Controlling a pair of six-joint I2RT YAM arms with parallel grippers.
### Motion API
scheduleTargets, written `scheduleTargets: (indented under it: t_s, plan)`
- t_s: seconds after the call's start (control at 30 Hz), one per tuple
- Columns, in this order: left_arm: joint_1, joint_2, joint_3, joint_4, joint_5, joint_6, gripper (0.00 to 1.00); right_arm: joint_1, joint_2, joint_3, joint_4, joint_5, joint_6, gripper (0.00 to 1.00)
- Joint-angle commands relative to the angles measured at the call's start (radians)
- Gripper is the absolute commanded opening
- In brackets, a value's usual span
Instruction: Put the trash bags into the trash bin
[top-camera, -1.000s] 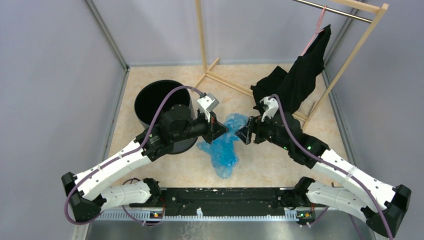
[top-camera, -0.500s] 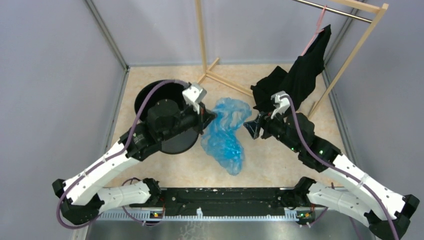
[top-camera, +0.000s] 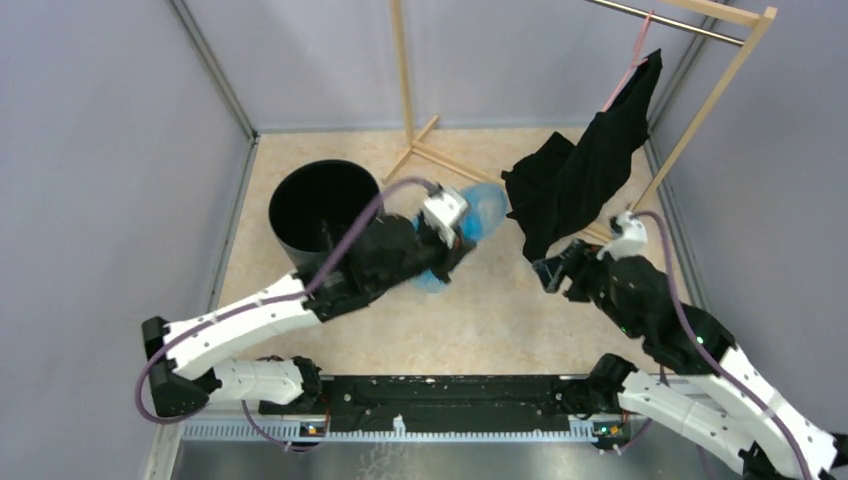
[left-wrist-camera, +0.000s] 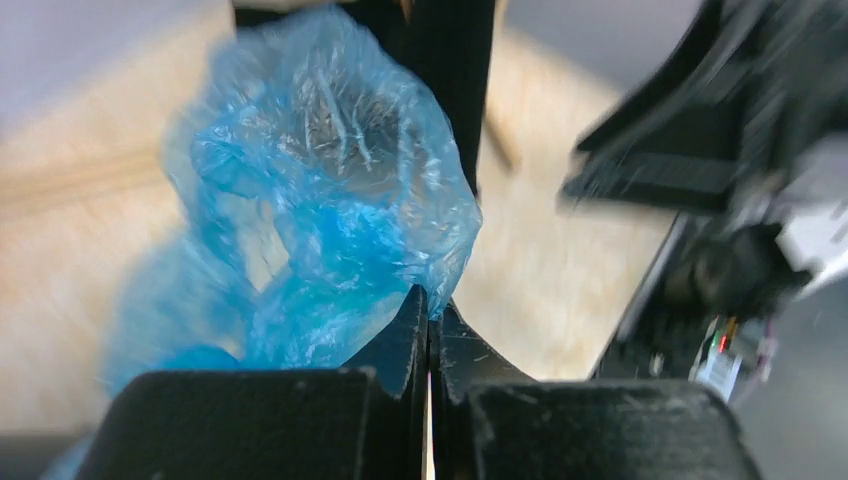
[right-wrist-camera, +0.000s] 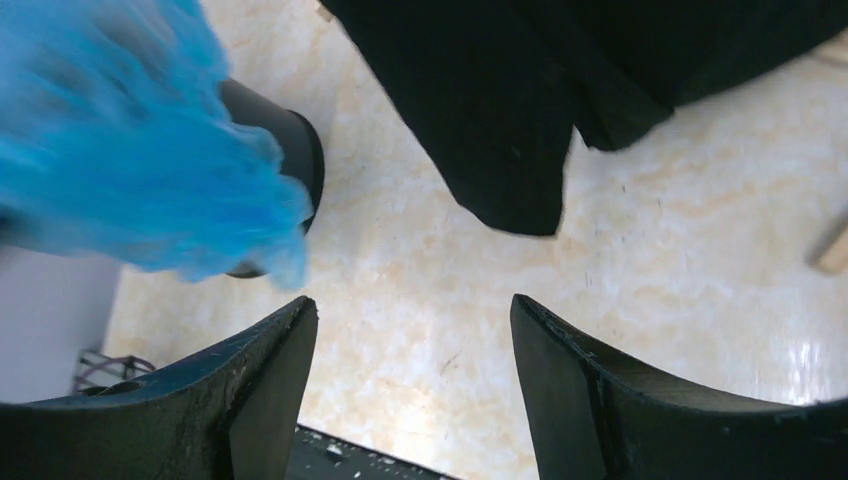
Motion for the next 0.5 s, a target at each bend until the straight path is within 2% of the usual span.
scheduleTargets:
  t_s: [0.0, 0.17, 0.3, 0.47]
  plan:
    - [-0.106, 0.025, -0.277, 0.147, -0.122, -0.104, 0.00, -0.005, -0.179, -0.077, -0.114, 0.059, 0.208, 0.71]
    - [-0.188, 0.045, -0.466, 0.217, -0.093, -0.256, 0.00, -0.005, -0.234, -0.196, -0.037, 0.004, 0.260, 0.73]
    - [-0.208, 0.084, -0.512, 0.259, -0.003, -0.333, 0.00, -0.004, -0.124, -0.275, 0.169, -0.153, 0.274, 0.76]
    - [-0.224, 0.114, -0.501, 0.264, 0.028, -0.370, 0.00, -0.005, 0.025, -0.321, 0.270, -0.192, 0.271, 0.84]
